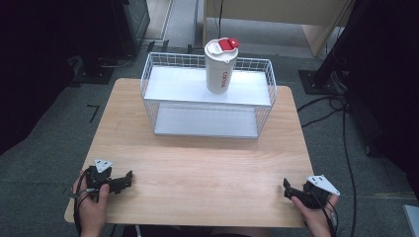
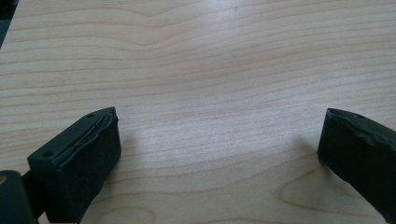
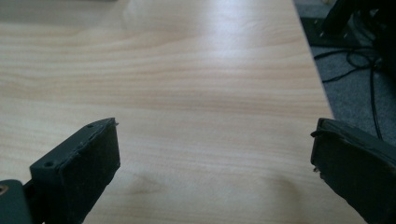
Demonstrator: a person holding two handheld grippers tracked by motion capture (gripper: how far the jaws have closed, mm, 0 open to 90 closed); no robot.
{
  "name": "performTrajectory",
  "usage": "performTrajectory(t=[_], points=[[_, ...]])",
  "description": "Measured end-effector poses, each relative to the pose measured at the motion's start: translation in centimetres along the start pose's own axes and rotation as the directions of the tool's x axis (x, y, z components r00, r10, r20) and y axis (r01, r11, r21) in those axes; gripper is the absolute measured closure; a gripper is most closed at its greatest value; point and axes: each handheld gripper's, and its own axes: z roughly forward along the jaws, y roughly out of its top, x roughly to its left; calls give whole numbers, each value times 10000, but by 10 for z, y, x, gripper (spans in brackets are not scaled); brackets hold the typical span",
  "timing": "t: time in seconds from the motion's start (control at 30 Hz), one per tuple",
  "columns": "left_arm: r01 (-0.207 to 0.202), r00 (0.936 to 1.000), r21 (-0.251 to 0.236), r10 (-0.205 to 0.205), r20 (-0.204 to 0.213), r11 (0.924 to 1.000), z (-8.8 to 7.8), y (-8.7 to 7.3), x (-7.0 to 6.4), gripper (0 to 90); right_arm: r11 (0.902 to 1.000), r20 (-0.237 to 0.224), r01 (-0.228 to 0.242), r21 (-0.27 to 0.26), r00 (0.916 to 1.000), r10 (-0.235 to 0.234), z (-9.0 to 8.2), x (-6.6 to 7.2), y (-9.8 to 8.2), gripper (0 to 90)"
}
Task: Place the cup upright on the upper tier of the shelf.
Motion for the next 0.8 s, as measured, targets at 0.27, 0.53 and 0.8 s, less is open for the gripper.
performTrajectory(t=[0.27, 0.53, 0.8], points=[[-1, 10000, -1, 1, 2, 10000, 0, 0, 0, 0, 9934, 24, 592, 978, 9982, -598, 7, 8, 1, 15], [9, 10000, -12, -9, 0, 10000, 0, 0, 0, 0, 9926, -350, 255, 1190, 9992, -215, 8, 4, 1, 15], [131, 9999, -11, -131, -86, 9999, 1, 1, -1, 0, 9924, -355, 236, 1207, 9992, -195, 8, 4, 1, 14]])
